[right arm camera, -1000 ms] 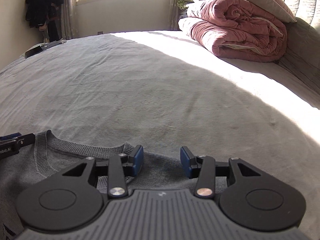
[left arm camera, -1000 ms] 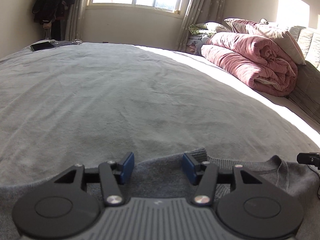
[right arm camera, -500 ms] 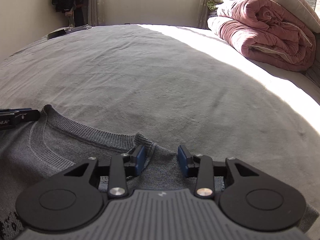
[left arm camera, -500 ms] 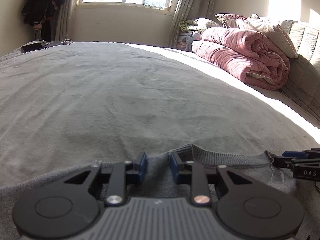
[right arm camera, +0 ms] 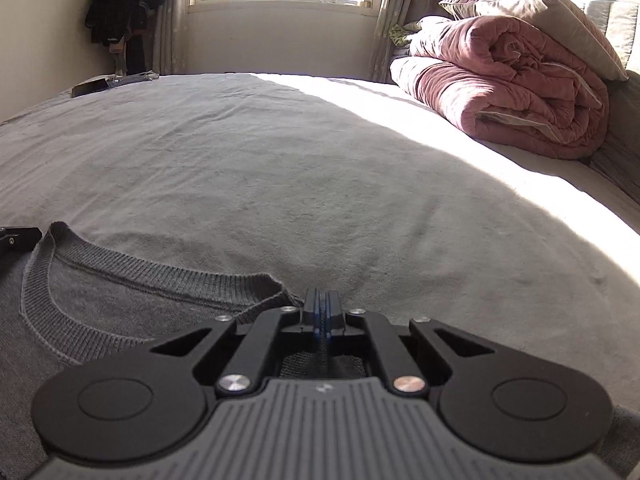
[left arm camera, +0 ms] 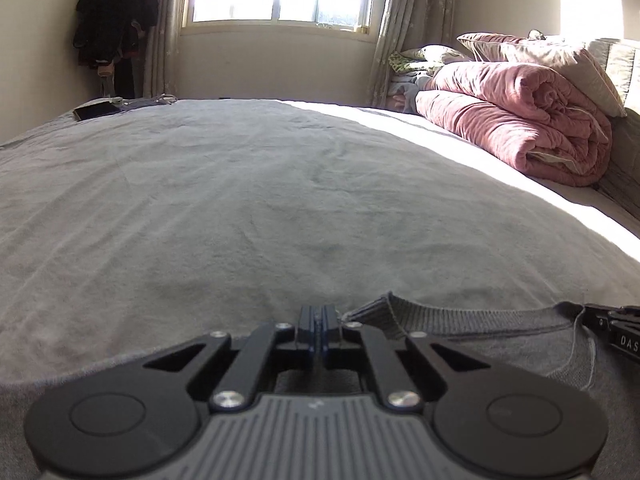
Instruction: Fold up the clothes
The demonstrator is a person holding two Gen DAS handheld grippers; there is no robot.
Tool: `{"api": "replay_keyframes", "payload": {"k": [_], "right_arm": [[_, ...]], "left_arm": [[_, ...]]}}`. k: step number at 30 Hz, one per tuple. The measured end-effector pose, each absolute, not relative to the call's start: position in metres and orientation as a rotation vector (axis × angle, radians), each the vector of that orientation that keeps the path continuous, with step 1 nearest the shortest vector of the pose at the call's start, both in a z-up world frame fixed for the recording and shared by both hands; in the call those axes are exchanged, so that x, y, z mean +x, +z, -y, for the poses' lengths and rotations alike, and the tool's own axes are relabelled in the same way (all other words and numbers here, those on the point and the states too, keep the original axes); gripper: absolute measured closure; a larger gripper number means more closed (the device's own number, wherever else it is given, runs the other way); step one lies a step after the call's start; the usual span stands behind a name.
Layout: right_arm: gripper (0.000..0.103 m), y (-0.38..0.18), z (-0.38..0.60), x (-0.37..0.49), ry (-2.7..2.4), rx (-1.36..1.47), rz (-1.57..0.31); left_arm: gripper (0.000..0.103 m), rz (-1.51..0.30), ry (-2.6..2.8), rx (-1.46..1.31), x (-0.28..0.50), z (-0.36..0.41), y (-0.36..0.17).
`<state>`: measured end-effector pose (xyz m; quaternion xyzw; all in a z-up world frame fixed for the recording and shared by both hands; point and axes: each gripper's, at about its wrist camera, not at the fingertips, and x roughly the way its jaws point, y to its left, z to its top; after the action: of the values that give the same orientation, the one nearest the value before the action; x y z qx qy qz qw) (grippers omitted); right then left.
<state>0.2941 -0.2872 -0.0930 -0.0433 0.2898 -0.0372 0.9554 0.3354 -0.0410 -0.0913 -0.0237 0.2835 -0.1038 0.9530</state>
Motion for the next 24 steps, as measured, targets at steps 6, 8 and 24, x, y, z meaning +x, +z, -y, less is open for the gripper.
{"api": "replay_keyframes", "payload": {"k": [6,8,24], "right_arm": [[0.089,-0.094,0.285,0.291,-0.091,-0.113,-0.589],[0.088,-0.095,0.281,0.290,-0.104,-0.134,-0.587],[0.036,-0.042,0.335,0.252,-0.107,-0.146,-0.667]], "left_arm": [[0.095,-0.586,-0.210,-0.056,0.334,0.038,-0.091],[0.088,-0.589,-0.213,-0.065,0.333,0.038,-0.091],[0.022,-0.662,-0.395,-0.133,0.311,0.067,-0.061]]}}
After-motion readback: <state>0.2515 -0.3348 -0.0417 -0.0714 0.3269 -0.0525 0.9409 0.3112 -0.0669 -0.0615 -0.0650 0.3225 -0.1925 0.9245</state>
